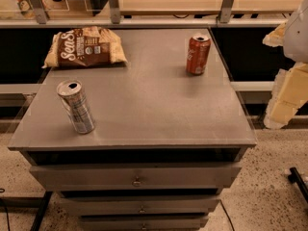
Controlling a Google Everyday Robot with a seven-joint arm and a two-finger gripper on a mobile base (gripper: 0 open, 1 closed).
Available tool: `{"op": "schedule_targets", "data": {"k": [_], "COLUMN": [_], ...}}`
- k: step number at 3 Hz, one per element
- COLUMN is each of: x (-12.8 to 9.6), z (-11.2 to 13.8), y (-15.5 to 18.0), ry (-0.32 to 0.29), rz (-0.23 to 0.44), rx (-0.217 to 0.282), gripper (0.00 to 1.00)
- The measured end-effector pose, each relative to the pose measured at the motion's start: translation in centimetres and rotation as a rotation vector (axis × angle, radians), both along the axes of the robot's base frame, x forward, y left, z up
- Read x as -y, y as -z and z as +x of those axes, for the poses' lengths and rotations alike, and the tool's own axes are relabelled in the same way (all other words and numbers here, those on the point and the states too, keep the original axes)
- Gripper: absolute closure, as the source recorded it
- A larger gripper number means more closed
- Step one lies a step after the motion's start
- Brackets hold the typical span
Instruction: Knock coke can over
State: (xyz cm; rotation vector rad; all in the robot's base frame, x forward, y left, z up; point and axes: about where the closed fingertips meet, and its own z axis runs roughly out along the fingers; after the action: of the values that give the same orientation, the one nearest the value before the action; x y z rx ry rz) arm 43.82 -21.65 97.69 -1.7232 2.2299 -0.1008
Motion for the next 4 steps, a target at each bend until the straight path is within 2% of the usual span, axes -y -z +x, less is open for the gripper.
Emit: {"op": "schedule_targets", "data": {"k": [1,3,4], "x": [0.0,0.9,1.9], "z": [0.0,6.0,9.8], "y": [0.0,-0.1,-0.2], "ry": [0.000,-0.004,0.023], "rz": [0.000,0.088,0.181], "rx": [0.000,0.074,0.133], "gripper": [0.00,0.00,0.00]}}
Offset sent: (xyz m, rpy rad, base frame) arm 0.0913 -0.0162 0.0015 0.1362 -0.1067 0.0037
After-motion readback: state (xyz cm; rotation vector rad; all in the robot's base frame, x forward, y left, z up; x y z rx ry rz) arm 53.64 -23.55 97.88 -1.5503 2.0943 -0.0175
